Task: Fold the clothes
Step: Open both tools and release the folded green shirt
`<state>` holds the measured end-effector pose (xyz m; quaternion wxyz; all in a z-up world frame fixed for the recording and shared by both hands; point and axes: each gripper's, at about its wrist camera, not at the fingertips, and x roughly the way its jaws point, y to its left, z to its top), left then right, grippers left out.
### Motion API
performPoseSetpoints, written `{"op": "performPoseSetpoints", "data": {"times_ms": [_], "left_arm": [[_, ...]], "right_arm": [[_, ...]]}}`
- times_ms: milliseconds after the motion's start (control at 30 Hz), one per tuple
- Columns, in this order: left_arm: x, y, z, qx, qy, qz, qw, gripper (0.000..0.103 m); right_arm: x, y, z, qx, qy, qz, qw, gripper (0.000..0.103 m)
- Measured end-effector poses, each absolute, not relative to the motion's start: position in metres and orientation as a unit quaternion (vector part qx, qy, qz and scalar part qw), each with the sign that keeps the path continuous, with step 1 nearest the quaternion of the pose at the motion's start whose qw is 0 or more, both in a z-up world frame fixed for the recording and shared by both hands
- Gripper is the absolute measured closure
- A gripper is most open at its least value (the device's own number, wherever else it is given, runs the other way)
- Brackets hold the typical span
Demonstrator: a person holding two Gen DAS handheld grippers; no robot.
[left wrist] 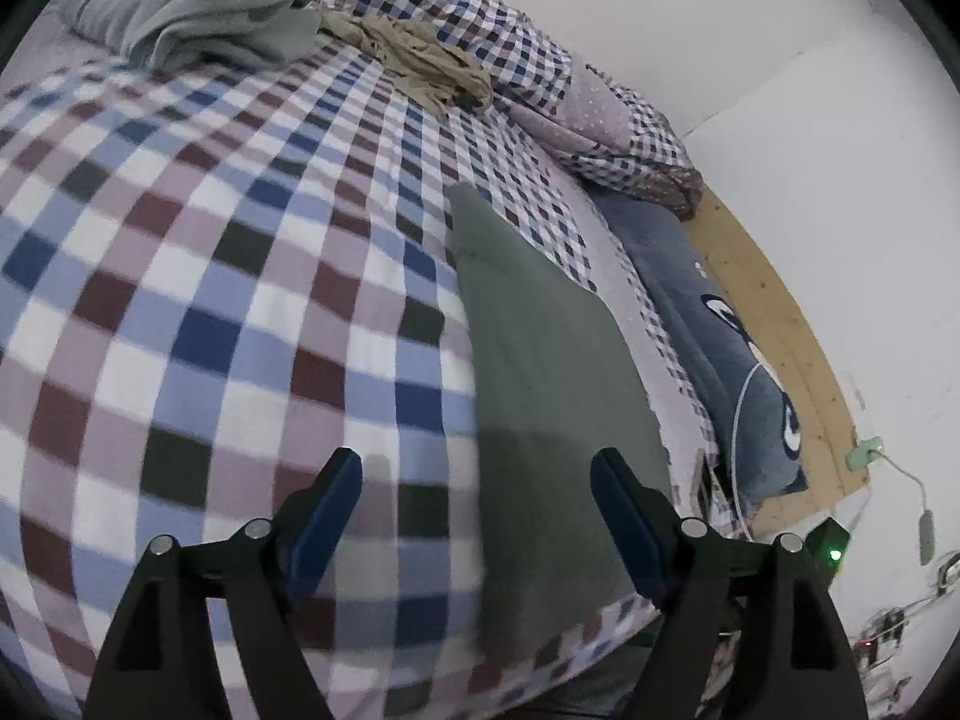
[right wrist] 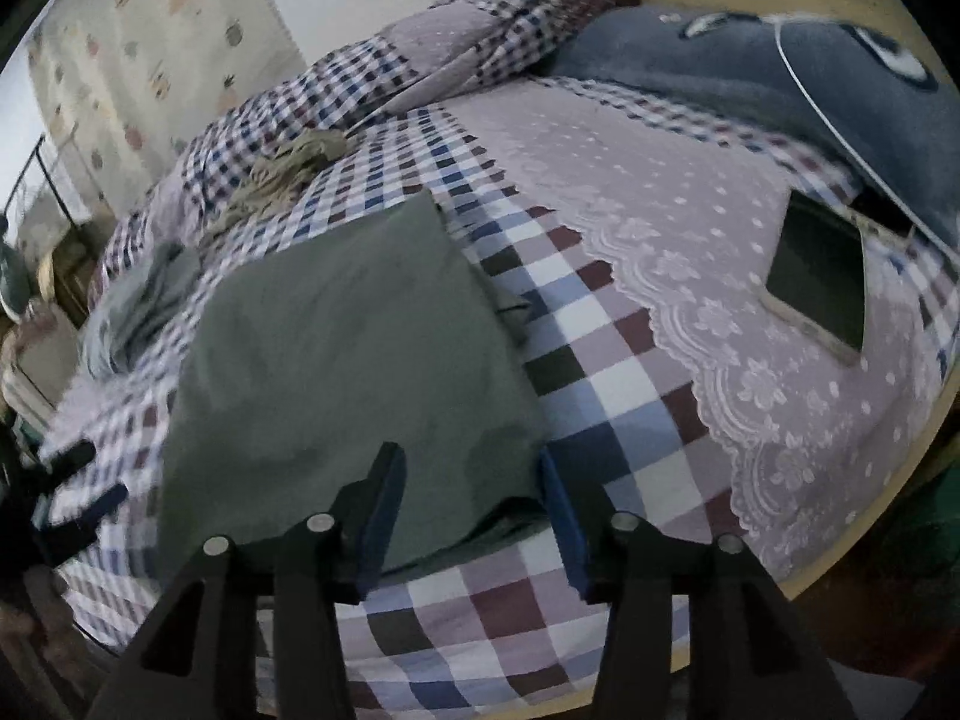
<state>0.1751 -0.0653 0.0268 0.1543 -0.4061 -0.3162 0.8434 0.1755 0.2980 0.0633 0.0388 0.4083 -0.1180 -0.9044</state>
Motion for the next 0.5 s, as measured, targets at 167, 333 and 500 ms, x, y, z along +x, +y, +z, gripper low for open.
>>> {"op": "performPoseSetpoints", "data": {"times_ms": [167,333,500], "left_arm": [[0.152,-0.061,0.029,-0.407,-0.300,0.848,0.158,0.020],[0.127,-0.059,0.029,-0.415,-0.297,0.842,0.177,0.018],[0.105,-0.053,0.028,-0.435,-0.301,0.823,0.207,0.017]], "right_arm": [[0.172,0.286,0.065,0.400,-0.099,-0.911,0.025,0.034],[0.172,0.252,0.070,0.382,-0.033,-0.923,0.022,0.028],[0.185,0.189,0.072,0.346,0.085,-0.933,0.048,0.027]]}}
